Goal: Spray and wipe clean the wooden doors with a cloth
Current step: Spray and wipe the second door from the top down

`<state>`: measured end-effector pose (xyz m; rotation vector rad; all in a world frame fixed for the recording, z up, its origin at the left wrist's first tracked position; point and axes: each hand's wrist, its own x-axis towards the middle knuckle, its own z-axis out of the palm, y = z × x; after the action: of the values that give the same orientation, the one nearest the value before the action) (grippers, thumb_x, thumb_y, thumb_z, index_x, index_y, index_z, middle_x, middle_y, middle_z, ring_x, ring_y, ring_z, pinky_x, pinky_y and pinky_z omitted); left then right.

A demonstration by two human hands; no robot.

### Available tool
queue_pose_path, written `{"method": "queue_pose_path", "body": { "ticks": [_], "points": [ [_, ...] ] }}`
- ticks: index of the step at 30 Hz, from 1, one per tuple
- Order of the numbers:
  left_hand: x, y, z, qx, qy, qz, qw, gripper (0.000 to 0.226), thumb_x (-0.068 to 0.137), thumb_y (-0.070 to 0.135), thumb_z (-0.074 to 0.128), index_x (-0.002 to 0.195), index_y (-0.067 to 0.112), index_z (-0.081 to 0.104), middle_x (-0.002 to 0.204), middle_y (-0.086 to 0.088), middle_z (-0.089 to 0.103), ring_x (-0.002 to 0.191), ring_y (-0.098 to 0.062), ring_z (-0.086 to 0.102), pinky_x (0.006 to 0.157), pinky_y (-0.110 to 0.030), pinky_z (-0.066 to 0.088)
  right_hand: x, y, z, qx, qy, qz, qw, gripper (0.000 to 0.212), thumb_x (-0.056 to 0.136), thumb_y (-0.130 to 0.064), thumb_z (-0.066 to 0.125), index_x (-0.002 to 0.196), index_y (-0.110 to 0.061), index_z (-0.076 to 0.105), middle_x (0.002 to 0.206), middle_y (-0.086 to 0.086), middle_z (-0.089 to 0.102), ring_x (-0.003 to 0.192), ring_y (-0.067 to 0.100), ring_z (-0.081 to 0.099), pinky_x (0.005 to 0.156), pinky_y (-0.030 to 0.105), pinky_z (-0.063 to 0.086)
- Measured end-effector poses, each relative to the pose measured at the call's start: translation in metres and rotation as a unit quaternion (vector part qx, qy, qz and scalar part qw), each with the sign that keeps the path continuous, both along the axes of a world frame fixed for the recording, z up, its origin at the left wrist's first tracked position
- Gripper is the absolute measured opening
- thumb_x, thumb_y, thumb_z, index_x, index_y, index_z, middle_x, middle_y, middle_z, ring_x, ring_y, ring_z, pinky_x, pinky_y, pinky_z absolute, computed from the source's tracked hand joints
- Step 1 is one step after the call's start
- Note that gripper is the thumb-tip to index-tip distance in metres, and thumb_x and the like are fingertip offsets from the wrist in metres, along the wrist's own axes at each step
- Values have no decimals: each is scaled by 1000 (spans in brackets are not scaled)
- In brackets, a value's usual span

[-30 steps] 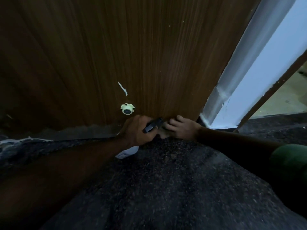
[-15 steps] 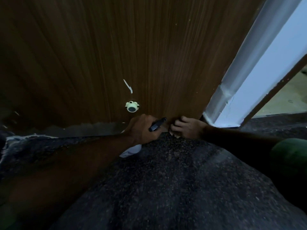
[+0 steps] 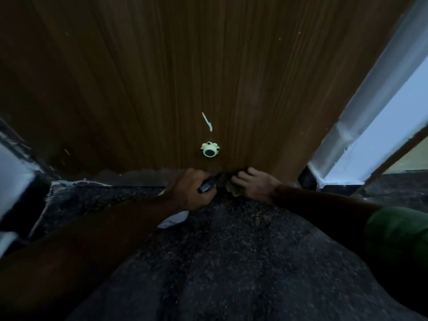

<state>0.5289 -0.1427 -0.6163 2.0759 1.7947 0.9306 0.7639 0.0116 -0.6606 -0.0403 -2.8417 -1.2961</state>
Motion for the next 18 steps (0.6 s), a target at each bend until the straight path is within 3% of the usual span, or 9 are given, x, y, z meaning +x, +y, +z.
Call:
{"method": "queue_pose_path", "body": {
  "ticks": [2, 4, 5, 7, 9, 10, 13, 15, 18],
  "points": [
    [-5, 0, -2, -2, 1, 11, 1000, 34, 85, 39, 62, 58, 31, 43, 52, 7, 53, 45, -11, 54, 46, -27, 37, -16, -10, 14, -34, 150, -31, 988, 47, 103, -27, 48, 148, -21, 55, 137, 6, 55, 107, 27, 50, 85, 42, 38],
    [-8, 2, -4, -12, 5, 20, 1000, 32, 85, 42, 61, 60, 29, 46, 54, 5, 57, 46, -13, 56, 46, -33, 41, -27, -16, 31, -78, 232, -79, 966, 53, 106, -30, 46, 157, -18, 42, 138, 10, 53, 106, 30, 53, 84, 44, 42],
    [-7, 4, -4, -13, 6, 21, 1000, 31, 85, 42, 61, 61, 28, 48, 55, 5, 58, 46, -14, 57, 46, -33, 42, -29, -16, 29, -80, 217, -87, 969, 48, 108, -28, 41, 155, -16, 46, 138, 11, 54, 105, 30, 54, 83, 44, 43],
    [-4, 5, -1, -6, -1, 21, 1000, 30, 85, 38, 62, 61, 26, 48, 54, 5, 57, 46, -15, 56, 46, -30, 37, -27, -9, 15, -50, 72, -50, 995, 43, 109, -25, 33, 135, -19, 68, 139, 9, 58, 108, 29, 55, 85, 42, 43],
    [0, 6, 2, -5, -5, 19, 1000, 31, 85, 34, 62, 61, 26, 45, 52, 6, 52, 44, -14, 52, 48, -26, 30, -25, -6, -6, 17, -116, 10, 993, 32, 103, -36, 49, 113, -30, 79, 140, 0, 61, 114, 25, 53, 90, 39, 36],
    [2, 6, 2, -9, -5, 18, 1000, 32, 86, 34, 62, 60, 26, 44, 52, 6, 51, 44, -14, 51, 49, -26, 29, -24, -8, -5, 23, -155, 5, 988, 29, 99, -39, 53, 108, -34, 80, 139, -4, 62, 116, 23, 55, 90, 38, 33],
    [1, 9, 0, -13, -8, 17, 1000, 30, 86, 43, 59, 62, 30, 45, 57, 4, 58, 48, -17, 56, 51, -27, 36, -41, -18, 13, -37, -75, -18, 996, 45, 97, -31, 36, 103, -27, 81, 125, 0, 69, 109, 25, 57, 86, 38, 35],
    [1, 10, -1, -9, -9, 11, 1000, 22, 85, 45, 57, 69, 31, 49, 62, 7, 60, 53, -18, 59, 53, -28, 40, -60, -26, 29, -60, 5, -61, 996, 41, 96, -26, 41, 109, -19, 79, 124, 5, 69, 106, 28, 54, 83, 41, 38],
    [0, 8, -3, -3, -20, 3, 1000, 17, 86, 37, 60, 72, 30, 55, 59, 12, 54, 49, -14, 53, 51, -24, 35, -68, -32, 25, -50, -72, -28, 996, 30, 89, -34, 60, 112, -28, 79, 126, -3, 69, 112, 23, 61, 89, 39, 44]
  ]
}}
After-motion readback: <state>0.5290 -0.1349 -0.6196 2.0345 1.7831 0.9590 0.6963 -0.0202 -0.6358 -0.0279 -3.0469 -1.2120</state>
